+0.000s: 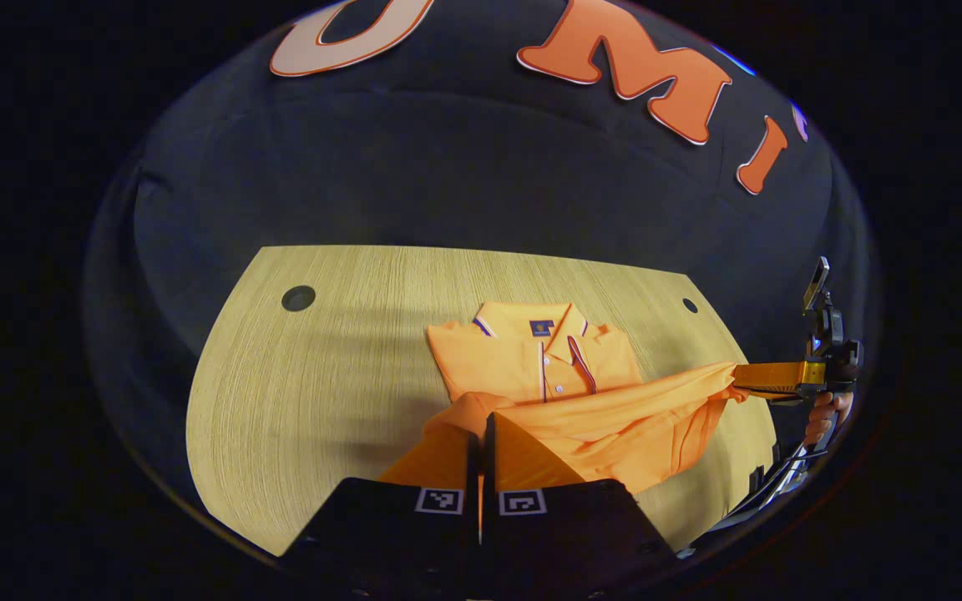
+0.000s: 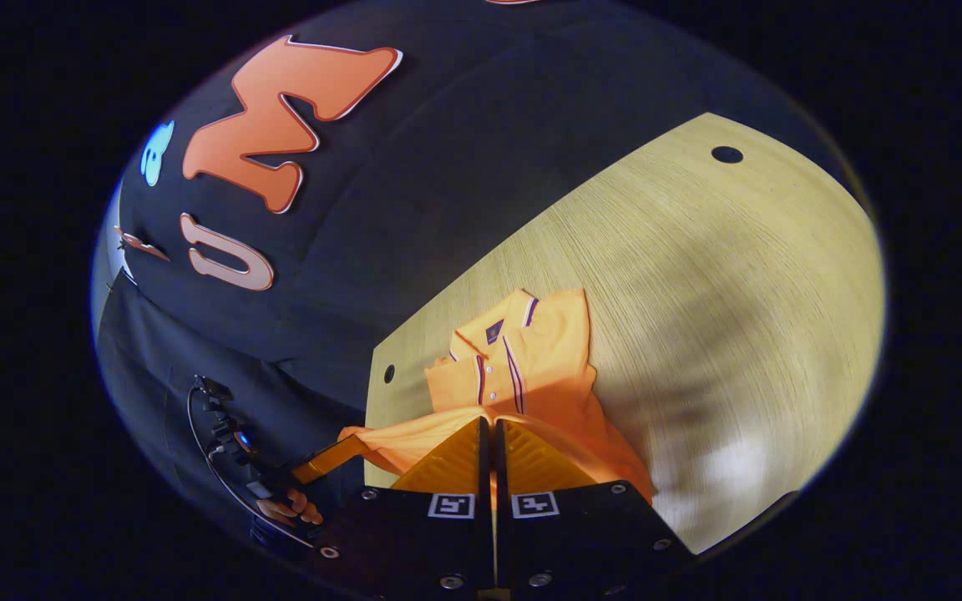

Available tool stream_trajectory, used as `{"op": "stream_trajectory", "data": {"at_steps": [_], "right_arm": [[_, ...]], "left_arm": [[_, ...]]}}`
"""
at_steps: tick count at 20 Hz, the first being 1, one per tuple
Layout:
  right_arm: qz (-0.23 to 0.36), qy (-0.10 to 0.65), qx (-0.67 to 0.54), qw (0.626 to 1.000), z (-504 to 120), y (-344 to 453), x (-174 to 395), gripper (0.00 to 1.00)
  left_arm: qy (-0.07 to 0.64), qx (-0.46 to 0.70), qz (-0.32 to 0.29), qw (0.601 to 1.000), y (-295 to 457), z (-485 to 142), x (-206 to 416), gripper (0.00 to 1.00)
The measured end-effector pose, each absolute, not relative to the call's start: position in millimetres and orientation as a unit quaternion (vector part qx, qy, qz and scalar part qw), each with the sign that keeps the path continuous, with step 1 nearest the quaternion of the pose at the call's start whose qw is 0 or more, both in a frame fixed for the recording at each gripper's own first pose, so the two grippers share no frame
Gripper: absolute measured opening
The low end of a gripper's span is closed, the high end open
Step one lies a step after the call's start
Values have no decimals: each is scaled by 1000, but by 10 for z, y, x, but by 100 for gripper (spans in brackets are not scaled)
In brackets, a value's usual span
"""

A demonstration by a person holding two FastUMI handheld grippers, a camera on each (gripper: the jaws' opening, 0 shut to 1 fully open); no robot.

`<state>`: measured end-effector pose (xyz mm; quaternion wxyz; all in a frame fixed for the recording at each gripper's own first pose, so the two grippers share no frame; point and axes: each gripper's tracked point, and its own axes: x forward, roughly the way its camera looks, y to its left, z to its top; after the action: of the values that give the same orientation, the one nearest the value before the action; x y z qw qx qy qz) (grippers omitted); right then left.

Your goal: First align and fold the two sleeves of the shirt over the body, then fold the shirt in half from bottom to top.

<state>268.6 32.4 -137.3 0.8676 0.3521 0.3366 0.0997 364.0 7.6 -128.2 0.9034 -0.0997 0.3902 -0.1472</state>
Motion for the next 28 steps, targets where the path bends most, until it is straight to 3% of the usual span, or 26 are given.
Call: {"op": "stream_trajectory", "data": {"at_steps": [9, 14, 16, 17, 18, 19, 20, 21, 22, 23, 28], "right_arm": [[54, 350, 276, 893, -1450, 125, 3600, 2], [-29, 350, 231, 907, -1689, -179, 4003, 3], [-44, 340, 238, 909, -1642, -208, 4068, 16], [-50, 335, 236, 911, -1622, -240, 4074, 27], [-53, 331, 230, 914, -1607, -257, 4060, 32], [-52, 325, 222, 918, -1558, -264, 4029, 28], [-49, 319, 211, 923, -1498, -256, 3981, 42], [-44, 311, 199, 929, -1425, -261, 3941, 49], [-42, 300, 186, 935, -1338, -264, 3898, 52], [-42, 287, 174, 941, -1236, -282, 3840, 60], [-31, 225, 125, 966, -699, -270, 3504, 83]], "left_arm": [[354, -27, -159, 921, 1, -1351, 4770, 1], [357, 18, -136, 924, -7, -1546, 5090, 1], [350, 33, -119, 929, 4, -1546, 5199, 3], [351, 37, -123, 928, -26, -1523, 5184, 6], [349, 38, -120, 929, -21, -1503, 5192, 26], [346, 36, -118, 930, -15, -1454, 5182, 45], [343, 35, -115, 932, 12, -1421, 5160, 64], [340, 38, -109, 933, 42, -1363, 5134, 84], [335, 41, -103, 936, 90, -1304, 5113, 96], [327, 44, -96, 939, 117, -1199, 5084, 100], [272, 37, -81, 958, 147, -540, 4765, 100]]}}
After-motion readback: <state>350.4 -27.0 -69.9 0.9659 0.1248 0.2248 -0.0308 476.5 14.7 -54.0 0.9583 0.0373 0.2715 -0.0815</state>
